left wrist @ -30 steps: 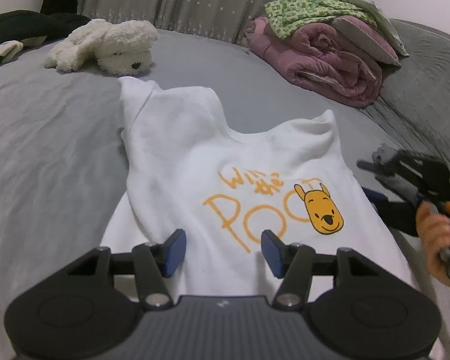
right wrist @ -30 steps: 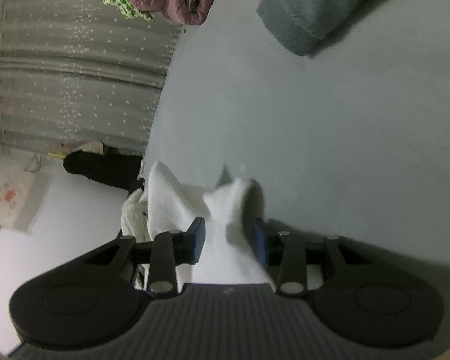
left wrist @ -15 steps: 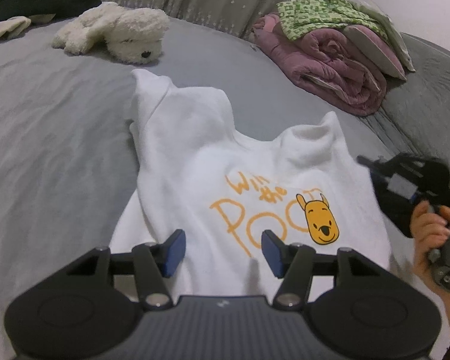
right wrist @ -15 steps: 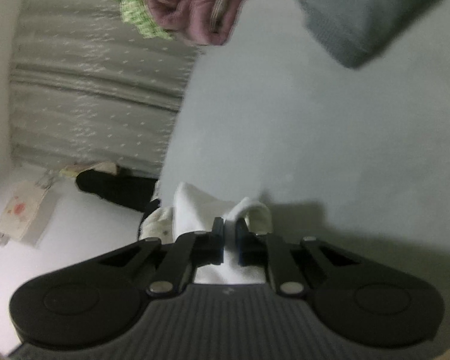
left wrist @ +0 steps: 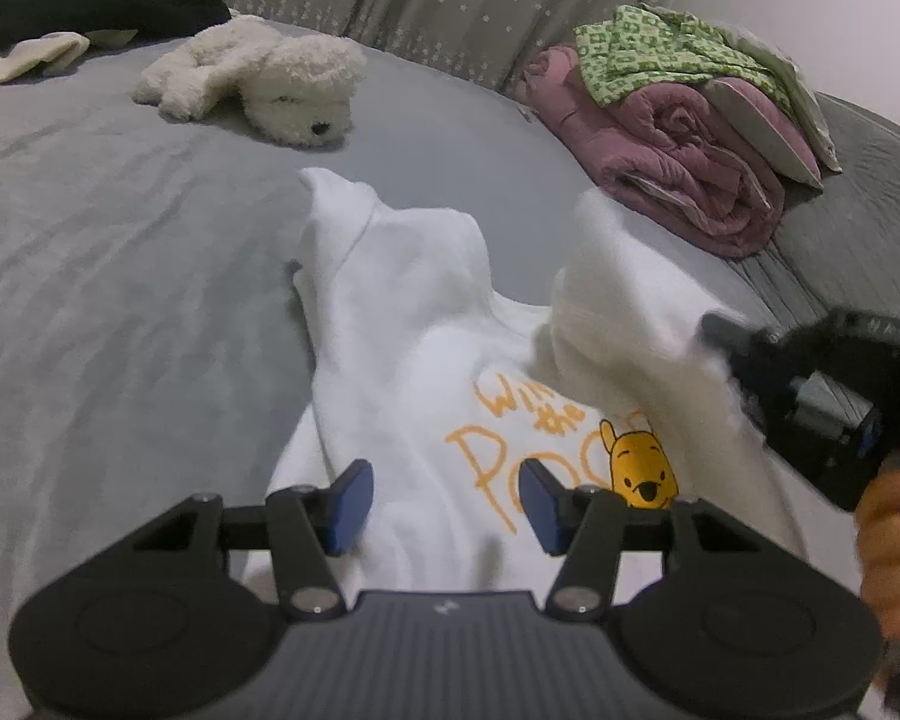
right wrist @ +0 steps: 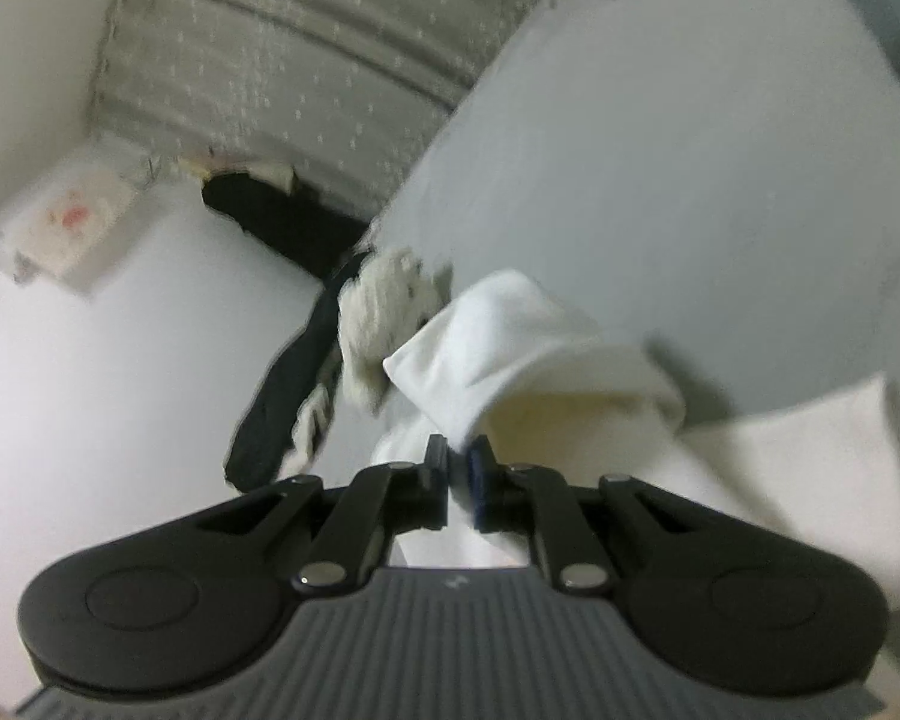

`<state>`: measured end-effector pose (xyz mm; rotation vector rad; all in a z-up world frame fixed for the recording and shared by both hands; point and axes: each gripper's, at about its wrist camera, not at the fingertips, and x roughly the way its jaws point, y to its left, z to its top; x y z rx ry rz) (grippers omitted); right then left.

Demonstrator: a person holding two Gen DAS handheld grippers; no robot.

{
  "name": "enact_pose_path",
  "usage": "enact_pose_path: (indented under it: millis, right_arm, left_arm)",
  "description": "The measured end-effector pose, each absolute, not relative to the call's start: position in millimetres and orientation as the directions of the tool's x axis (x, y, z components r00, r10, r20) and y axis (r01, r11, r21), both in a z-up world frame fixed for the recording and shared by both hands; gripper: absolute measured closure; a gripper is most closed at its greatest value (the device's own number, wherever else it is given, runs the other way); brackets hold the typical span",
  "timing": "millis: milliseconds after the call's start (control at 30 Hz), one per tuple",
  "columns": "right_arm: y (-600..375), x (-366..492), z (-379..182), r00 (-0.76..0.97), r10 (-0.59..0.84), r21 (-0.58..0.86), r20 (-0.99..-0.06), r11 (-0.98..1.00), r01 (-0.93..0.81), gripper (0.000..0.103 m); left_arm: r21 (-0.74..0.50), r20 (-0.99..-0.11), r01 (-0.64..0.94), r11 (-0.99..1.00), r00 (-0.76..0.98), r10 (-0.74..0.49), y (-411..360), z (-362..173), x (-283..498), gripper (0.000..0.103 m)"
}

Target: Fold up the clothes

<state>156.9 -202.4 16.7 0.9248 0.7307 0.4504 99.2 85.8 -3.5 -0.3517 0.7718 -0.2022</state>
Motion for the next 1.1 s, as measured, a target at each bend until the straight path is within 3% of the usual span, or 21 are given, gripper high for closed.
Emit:
enact_pose_path:
  millis: [233,300,400,500,567,633,833,1100]
  right_arm:
    - [-174,162,-28,0.579,0.626,0.783,-0.523,0.621,0.037,0.094]
    - [-171,164,-39,0.566,0.617,0.765,-0.547,0.642,0.039,0.1]
    - [-169,162,-38,0.566,0.606,0.745,-0.559,0.667,0.022,0.101]
    - [-161,159,-23,0.56,0.604,0.71,-0.567,0.703,-0.04,0.085]
    - [-159,151,-13,0.551,0.621,0.709,-0.557,0.701,-0.074,0.066]
    - [-160,144,-7,0.549,0.632,0.712,-0.547,0.696,-0.09,0.054]
    - [-185,130,7,0.578,0.632,0.737,-0.515,0.671,-0.077,0.054]
    - [-227,140,5,0.66,0.567,0.796,-0.493,0.6,0.079,0.054]
  left_arm:
    - [-0.346,-0.681,0.007,0.938,0.685,-0.256,91,-6,104,0.049]
    - [-0.35,-0.687,0.0,0.937,0.68,-0.257,93,-7,105,0.049]
    - [-0.351,-0.691,-0.003,0.936,0.675,-0.257,92,-8,107,0.049]
    - [-0.346,-0.698,-0.005,0.938,0.67,-0.254,90,-10,107,0.049]
    - [-0.343,-0.701,-0.005,0.939,0.666,-0.253,89,-11,107,0.049]
    - [-0.341,-0.704,-0.003,0.94,0.663,-0.253,88,-12,107,0.049]
    - [-0.337,-0.708,0.001,0.942,0.66,-0.254,88,-14,107,0.049]
    - [-0.329,-0.71,-0.005,0.944,0.661,-0.244,84,-16,108,0.049]
